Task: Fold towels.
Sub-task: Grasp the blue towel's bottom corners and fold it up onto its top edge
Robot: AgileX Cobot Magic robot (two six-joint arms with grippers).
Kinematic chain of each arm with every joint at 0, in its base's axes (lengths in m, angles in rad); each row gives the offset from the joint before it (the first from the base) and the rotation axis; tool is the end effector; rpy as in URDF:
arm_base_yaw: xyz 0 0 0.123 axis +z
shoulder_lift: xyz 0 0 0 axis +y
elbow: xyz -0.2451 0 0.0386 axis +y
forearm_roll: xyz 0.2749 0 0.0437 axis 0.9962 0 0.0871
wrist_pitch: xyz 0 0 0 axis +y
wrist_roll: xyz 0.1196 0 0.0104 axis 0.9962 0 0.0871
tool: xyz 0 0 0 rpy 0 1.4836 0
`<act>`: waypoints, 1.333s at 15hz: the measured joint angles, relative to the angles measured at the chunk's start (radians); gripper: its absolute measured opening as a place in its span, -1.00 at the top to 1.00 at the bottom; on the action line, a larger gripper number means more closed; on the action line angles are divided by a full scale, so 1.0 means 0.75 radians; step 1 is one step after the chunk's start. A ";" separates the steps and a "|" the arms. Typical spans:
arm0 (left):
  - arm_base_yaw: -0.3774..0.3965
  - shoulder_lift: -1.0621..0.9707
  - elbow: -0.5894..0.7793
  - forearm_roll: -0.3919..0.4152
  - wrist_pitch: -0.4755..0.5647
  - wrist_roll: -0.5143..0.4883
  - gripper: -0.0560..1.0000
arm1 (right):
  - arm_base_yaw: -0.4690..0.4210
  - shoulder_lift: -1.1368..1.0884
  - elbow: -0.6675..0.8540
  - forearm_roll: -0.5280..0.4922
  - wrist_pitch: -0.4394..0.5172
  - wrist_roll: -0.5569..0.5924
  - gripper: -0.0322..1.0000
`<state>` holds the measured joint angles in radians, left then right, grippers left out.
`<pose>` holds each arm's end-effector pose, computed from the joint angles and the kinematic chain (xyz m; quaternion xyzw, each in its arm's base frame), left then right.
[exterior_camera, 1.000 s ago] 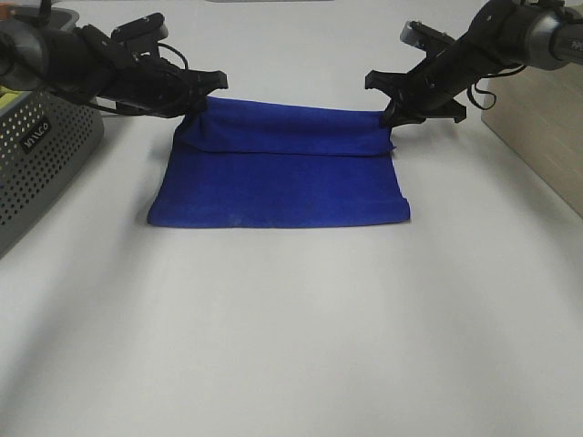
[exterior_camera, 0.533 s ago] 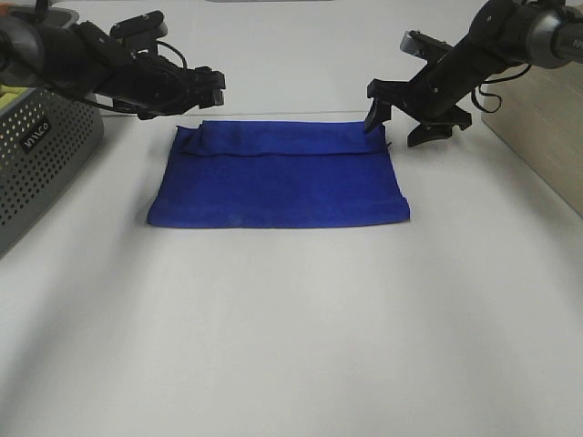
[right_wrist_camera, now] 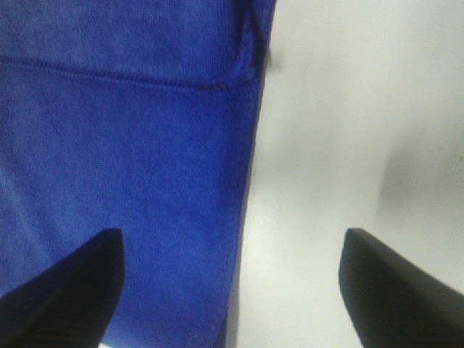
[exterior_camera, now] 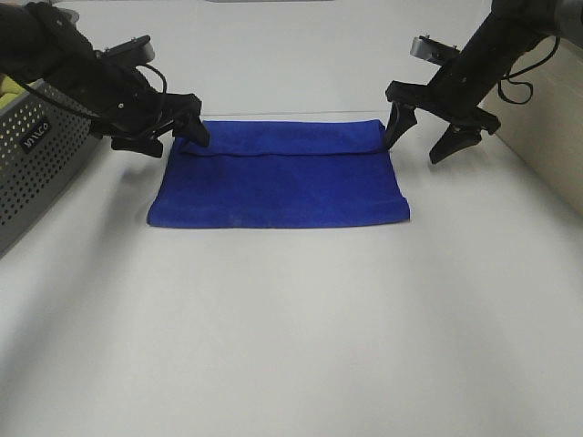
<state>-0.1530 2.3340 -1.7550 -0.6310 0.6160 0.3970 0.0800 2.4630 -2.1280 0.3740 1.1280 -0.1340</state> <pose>0.4990 -0.1184 0.0639 0.0536 0.9463 -0.2043 0.2448 0.5092 0.0806 0.0872 -0.0419 0.9790 0.1723 0.1003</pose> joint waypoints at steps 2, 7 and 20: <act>0.000 -0.080 0.147 0.008 -0.013 -0.067 -0.54 | 0.000 -0.089 0.148 0.004 -0.015 -0.005 -0.53; 0.000 -0.184 0.441 0.020 -0.100 -0.168 -0.54 | 0.000 -0.260 0.661 0.271 -0.253 -0.300 -0.53; -0.061 -0.117 0.436 -0.125 -0.199 -0.133 -0.17 | 0.001 -0.212 0.713 0.396 -0.405 -0.401 -0.24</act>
<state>-0.1990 2.2460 -1.4280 -0.7250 0.4670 0.2970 0.0810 2.3040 -1.5930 0.6710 0.8240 -0.4350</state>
